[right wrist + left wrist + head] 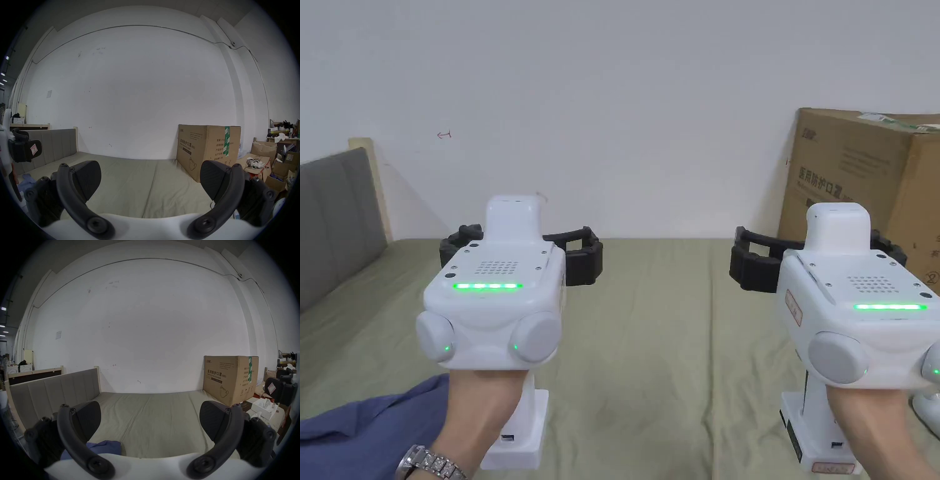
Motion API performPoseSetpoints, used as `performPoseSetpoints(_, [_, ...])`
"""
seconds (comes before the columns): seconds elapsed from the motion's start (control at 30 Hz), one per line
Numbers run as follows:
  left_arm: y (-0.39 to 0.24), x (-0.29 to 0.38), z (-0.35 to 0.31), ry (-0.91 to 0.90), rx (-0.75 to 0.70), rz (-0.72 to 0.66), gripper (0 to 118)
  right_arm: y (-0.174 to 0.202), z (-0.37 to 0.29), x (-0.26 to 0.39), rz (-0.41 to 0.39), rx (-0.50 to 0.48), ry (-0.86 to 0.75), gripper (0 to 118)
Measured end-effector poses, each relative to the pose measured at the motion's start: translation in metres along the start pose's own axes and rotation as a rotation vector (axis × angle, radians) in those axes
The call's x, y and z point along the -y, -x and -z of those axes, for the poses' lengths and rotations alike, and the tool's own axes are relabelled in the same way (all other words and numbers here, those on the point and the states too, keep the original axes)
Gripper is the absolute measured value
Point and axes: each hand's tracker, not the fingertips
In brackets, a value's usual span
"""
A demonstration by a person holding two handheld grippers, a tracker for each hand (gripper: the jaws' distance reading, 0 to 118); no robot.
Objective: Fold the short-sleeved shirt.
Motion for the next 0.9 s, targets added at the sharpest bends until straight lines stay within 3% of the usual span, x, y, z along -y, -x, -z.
performPoseSetpoints(0.9, [-0.012, 0.003, 0.002, 0.022, 0.028, 0.022, 118, -0.009, -0.003, 0.004, 0.0, -0.002, 0.01, 118])
